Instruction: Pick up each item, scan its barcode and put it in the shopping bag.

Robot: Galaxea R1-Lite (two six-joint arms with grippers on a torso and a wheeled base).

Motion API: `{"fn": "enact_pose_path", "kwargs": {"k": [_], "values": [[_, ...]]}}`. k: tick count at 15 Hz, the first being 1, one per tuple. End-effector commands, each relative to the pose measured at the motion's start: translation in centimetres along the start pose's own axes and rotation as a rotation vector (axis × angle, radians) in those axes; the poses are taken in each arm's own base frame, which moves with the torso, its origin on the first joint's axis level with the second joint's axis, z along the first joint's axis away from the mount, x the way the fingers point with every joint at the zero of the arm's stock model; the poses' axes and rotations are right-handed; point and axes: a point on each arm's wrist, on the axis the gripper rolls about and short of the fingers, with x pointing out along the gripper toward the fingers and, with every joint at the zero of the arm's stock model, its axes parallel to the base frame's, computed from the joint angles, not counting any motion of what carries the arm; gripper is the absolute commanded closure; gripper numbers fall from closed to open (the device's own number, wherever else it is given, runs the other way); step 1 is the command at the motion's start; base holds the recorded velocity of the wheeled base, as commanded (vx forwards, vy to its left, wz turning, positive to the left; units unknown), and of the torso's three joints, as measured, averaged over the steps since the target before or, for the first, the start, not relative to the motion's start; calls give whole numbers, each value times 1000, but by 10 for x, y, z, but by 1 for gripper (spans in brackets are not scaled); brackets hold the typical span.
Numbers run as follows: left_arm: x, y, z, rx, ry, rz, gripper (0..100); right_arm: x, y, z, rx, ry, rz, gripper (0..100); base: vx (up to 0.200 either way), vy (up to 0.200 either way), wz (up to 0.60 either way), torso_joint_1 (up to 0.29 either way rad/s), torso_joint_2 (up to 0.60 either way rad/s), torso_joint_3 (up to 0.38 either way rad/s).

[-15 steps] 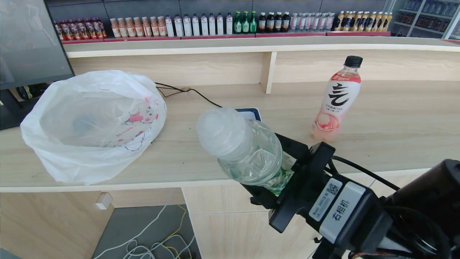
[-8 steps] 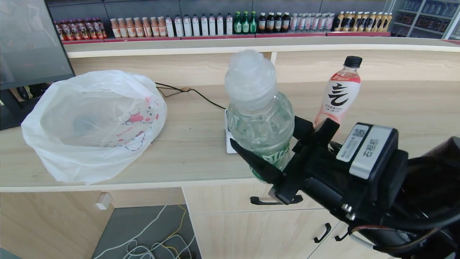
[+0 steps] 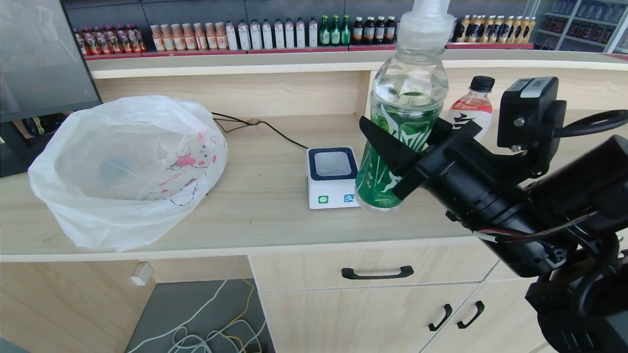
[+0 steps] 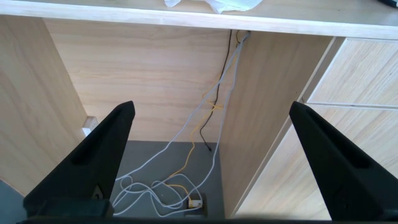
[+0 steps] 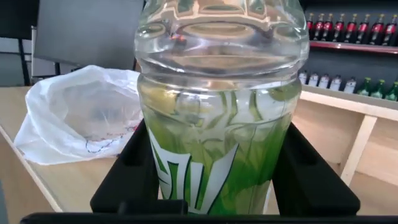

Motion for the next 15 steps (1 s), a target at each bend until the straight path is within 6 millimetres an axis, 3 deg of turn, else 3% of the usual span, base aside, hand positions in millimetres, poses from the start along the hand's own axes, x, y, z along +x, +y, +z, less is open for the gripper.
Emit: {"fn": "enact_pose_path", "kwargs": {"k": [1,8,15], "values": [[0,0,0,1,0,0,0,-1,-14,-3,22,14,-71,100,0,0,0,0,0,0],[0,0,0,-1,0,0,0,-2,-55,1,87,-16,-256,100,0,0,0,0,0,0],[0,0,0,1,0,0,0,-6,-67,-3,105,-6,-306,100,0,0,0,0,0,0]]}}
